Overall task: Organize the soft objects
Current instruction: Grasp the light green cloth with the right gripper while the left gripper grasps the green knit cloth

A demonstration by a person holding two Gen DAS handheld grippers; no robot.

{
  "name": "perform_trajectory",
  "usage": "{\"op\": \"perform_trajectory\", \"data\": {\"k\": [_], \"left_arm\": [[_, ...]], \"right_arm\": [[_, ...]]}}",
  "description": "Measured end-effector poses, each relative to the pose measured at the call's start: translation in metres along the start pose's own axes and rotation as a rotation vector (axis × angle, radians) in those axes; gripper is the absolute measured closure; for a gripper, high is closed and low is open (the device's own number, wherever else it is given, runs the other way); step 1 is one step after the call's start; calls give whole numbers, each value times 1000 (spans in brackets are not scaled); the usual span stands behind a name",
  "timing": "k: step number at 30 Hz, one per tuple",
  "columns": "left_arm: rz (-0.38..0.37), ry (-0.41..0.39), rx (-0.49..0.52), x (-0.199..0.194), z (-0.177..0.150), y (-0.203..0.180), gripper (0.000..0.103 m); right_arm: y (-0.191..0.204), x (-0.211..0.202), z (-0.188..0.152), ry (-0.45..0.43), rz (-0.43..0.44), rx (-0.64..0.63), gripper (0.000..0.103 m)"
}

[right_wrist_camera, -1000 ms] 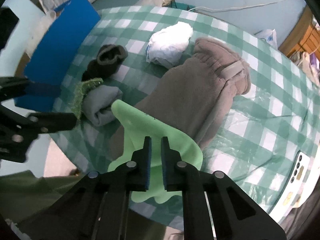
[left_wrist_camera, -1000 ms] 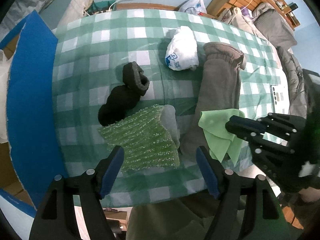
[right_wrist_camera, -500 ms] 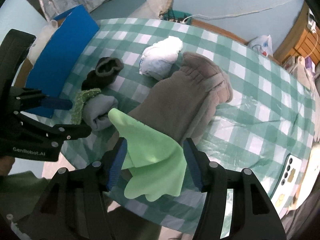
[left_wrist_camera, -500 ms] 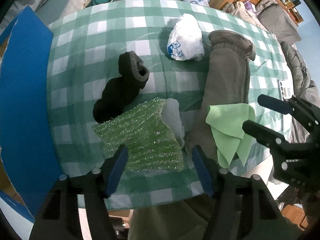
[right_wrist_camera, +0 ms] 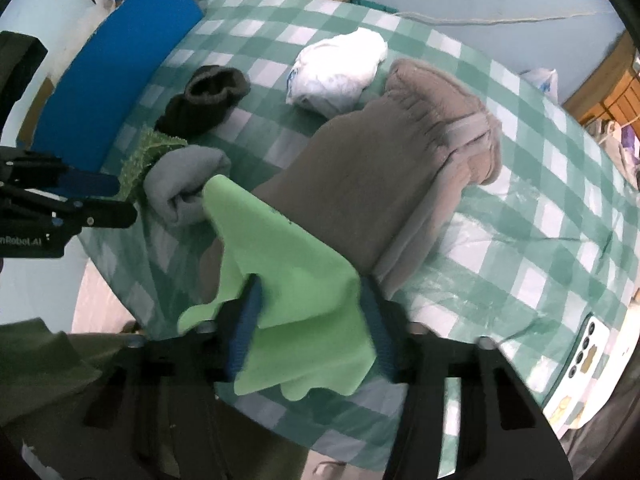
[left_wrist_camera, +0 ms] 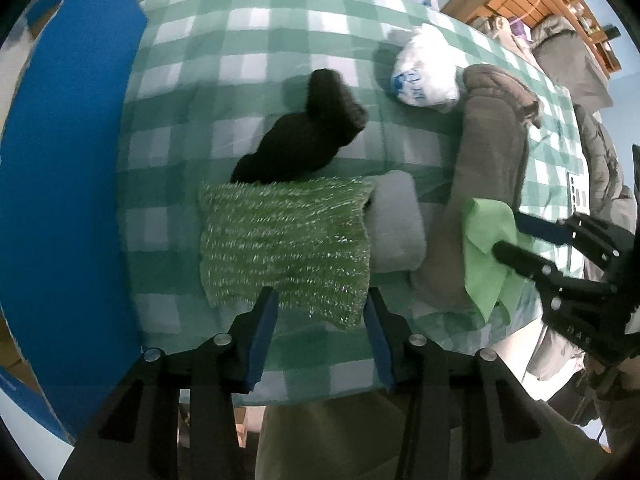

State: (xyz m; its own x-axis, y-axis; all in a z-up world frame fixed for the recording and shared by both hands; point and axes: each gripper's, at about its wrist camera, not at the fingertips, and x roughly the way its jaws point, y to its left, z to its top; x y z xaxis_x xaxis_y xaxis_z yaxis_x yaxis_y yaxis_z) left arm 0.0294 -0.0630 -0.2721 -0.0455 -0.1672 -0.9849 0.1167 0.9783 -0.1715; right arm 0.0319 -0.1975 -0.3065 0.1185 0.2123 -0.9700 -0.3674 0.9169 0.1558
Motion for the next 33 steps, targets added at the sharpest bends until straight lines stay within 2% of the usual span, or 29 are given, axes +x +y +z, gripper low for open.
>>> {"op": "perform_trajectory", "data": {"k": [3,4,7,8,14,25,27,28,29,30,33], "left_arm": [[7,0,-13,0,-2,6,58],[10,1,-18,2,-2,6,56],[20,-4,-36,4,-3,5,32],[21,-16,-38,3,-3,7,28],[38,-49,-26,-2,0,9,17],[101,-21,11,25,18,0,16],[94,-17,10,28,21,1,21],[91,-12,11,29,22,2,28],[92,-7,13,29,23,3,37],[94,-3,18,30,24,3,41],[108,-14,32,27,24,3,68]], "right_arm": [[-4,-2,-1,-3,10,28,89],[-5,-3,-2,-7,14,34,90],[-7,-8,-2,-20,30,51,93],[-9,-10,-3,-28,38,62,93],[-17,-24,-3,-72,78,138,94],[-13,-41,2,-123,109,163,94],[-11,-42,4,-128,111,163,94],[-11,-43,3,-132,110,162,94],[-10,-43,4,-135,107,161,94],[-10,-44,5,-136,104,159,94],[-7,-43,7,-138,84,148,94]]}}
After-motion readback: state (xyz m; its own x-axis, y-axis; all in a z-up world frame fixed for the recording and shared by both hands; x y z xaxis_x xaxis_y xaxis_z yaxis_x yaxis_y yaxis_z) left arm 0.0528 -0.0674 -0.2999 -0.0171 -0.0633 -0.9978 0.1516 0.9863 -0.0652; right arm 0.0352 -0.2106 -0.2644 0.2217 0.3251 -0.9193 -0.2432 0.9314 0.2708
